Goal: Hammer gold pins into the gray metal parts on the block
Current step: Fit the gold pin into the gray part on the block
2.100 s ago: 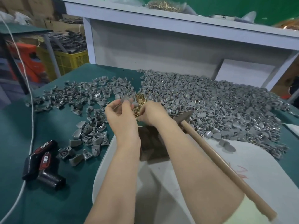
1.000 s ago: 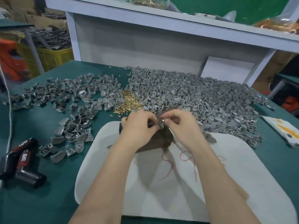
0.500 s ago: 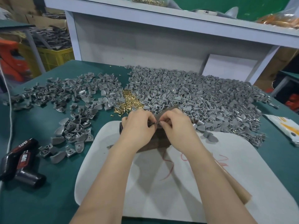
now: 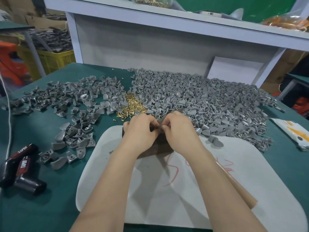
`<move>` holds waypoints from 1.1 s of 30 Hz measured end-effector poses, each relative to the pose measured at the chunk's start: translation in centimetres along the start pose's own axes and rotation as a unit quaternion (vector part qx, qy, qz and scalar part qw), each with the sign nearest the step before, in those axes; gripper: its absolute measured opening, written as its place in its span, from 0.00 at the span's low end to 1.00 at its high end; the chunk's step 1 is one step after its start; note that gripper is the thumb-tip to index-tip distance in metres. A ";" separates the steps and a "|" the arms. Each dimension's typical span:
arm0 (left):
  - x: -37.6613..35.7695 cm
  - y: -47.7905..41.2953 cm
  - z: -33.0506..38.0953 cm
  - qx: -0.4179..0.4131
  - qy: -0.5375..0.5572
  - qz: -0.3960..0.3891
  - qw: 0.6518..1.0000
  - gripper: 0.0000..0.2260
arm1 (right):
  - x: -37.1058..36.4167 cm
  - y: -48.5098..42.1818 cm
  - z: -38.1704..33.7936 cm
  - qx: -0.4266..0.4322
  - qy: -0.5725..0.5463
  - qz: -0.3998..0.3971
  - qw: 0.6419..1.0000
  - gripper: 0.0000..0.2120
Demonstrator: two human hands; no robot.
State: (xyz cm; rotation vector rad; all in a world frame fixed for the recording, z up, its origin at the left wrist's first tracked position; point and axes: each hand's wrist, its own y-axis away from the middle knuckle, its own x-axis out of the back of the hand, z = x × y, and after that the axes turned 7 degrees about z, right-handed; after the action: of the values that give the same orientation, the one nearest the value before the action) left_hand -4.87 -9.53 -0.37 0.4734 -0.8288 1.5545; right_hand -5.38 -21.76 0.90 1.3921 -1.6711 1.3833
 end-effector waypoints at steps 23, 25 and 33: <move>0.0 0.1 0.0 -0.003 -0.016 0.016 1.000 0.07 | 1.1 -0.2 2.4 -0.066 -0.098 0.053 0.992 0.07; -0.1 0.1 0.1 0.000 -0.015 0.017 1.000 0.07 | 1.3 0.3 3.9 -0.113 -0.132 0.097 0.980 0.08; 0.0 0.2 0.2 -0.006 -0.014 0.017 1.000 0.06 | -0.6 0.3 2.3 -0.011 -0.158 0.038 0.987 0.07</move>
State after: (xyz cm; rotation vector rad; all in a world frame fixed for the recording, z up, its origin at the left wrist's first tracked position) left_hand -5.07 -9.65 -0.25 0.4755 -0.8701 1.5769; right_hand -5.06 -23.71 -0.42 1.6167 -1.9509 1.2275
